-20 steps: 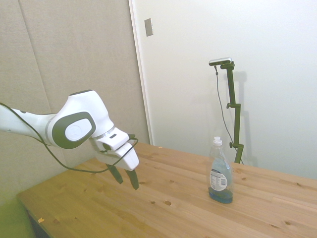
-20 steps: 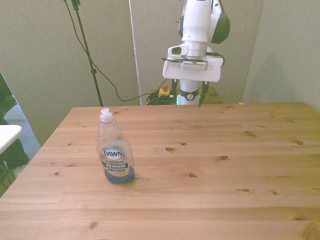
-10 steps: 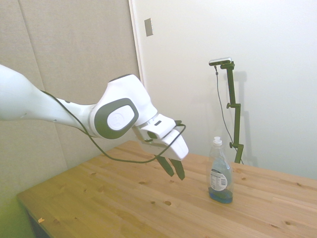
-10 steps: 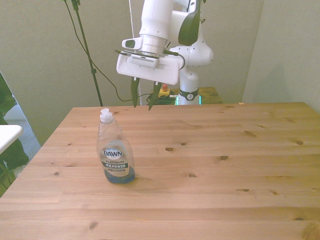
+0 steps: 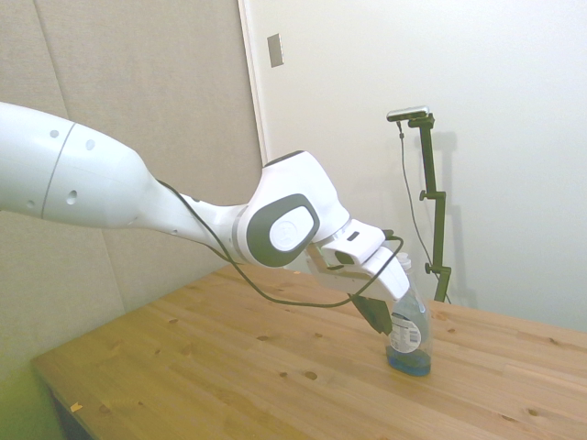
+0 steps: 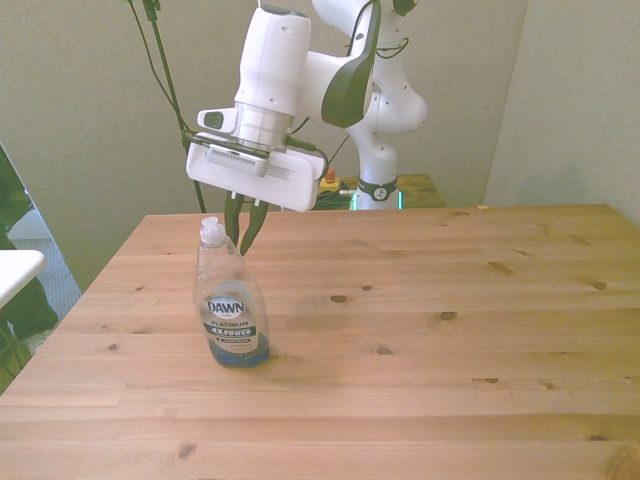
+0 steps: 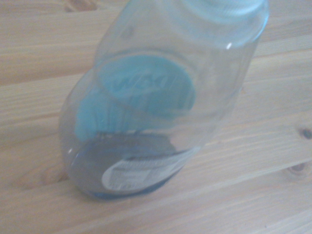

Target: Knock down the dish soap

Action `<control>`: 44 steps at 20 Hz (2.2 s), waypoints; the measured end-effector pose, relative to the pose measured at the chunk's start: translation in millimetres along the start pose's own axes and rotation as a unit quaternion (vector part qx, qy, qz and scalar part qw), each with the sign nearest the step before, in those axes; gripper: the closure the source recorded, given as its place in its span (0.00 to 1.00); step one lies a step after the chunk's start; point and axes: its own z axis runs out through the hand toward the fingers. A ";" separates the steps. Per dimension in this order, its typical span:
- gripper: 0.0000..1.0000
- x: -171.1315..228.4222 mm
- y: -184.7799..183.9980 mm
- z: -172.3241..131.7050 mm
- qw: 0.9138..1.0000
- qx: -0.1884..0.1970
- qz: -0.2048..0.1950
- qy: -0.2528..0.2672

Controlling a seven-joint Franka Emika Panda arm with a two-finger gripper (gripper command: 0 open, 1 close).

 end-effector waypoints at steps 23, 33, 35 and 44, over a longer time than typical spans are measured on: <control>1.00 51.2 -97.9 22.4 0.996 0.048 0.060 0.053; 1.00 16.6 -103.4 -3.3 0.998 0.057 0.034 0.012; 1.00 6.4 -100.4 -13.2 0.998 0.056 0.026 0.001; 1.00 -41.9 -68.3 -48.4 0.997 0.057 0.001 -0.051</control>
